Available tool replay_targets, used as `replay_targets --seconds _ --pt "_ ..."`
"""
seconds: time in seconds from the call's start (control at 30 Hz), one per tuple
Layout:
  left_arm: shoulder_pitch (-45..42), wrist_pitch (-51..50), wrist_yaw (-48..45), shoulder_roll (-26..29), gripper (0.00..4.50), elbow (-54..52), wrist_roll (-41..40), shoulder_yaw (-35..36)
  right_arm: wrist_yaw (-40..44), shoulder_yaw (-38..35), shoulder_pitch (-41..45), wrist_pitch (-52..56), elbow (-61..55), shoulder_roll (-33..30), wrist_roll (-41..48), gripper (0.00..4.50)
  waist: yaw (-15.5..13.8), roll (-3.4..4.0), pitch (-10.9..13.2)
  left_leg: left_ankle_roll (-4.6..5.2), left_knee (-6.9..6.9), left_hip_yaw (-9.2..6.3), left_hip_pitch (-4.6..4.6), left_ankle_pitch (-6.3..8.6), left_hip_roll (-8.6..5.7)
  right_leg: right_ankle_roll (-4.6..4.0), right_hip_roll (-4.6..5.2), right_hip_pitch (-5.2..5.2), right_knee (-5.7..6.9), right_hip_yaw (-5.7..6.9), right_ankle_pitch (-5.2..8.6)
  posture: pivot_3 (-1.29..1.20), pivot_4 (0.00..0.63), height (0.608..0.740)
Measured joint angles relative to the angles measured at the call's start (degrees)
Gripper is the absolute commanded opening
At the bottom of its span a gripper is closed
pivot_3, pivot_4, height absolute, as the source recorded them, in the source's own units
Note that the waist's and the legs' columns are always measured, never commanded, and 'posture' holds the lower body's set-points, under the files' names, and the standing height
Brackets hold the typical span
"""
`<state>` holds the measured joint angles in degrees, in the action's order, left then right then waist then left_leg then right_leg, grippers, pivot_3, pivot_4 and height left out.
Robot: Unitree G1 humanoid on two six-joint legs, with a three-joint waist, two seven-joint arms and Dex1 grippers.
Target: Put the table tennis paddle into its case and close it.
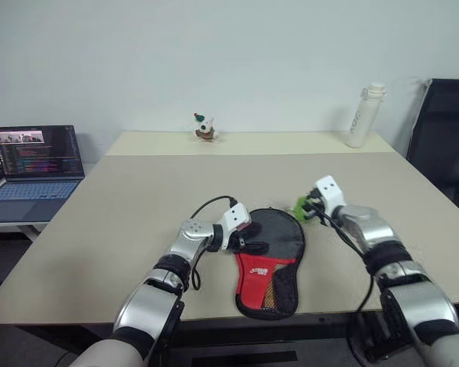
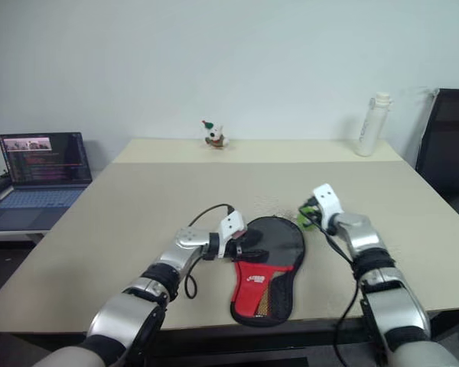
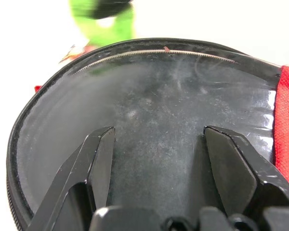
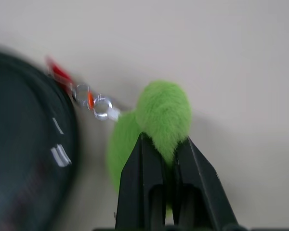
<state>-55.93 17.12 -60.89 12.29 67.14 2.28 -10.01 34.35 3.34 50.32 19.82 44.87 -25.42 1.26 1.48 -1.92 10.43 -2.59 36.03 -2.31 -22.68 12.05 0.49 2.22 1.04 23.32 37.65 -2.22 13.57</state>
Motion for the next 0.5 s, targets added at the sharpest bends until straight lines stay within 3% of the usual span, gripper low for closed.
replay_targets --seconds 0.27,0.4,0.5 --pt "-0.44 -0.41 0.48 -1.27 3.20 0.75 0.48 0.39 7.37 -1.98 -18.92 19.02 -35.18 -9.79 6.68 0.01 -0.61 0.25 -0.14 0.00 0.04 -0.12 -0.12 0.00 -0.05 0.04 0.03 -0.02 -0.12 0.12 0.01 0.00 0.150 0.740" --pt "-0.50 -0.44 0.87 -1.92 3.20 1.05 0.78 0.53 14.73 -3.40 -30.71 32.81 -58.77 -18.67 16.59 0.01 -1.16 0.37 -0.23 0.10 0.02 -0.22 -0.17 0.09 -0.01 0.10 0.02 -0.13 -0.49 0.23 -0.02 0.00 0.150 0.740" --pt "-0.63 -0.46 1.48 -2.29 3.20 1.26 1.01 0.52 16.90 -4.99 -34.59 38.71 -69.02 -22.10 22.15 0.01 -1.31 0.34 -0.25 0.11 0.05 -0.22 -0.19 0.09 -0.02 0.19 0.03 -0.17 -0.60 0.24 -0.07 0.00 0.150 0.740"
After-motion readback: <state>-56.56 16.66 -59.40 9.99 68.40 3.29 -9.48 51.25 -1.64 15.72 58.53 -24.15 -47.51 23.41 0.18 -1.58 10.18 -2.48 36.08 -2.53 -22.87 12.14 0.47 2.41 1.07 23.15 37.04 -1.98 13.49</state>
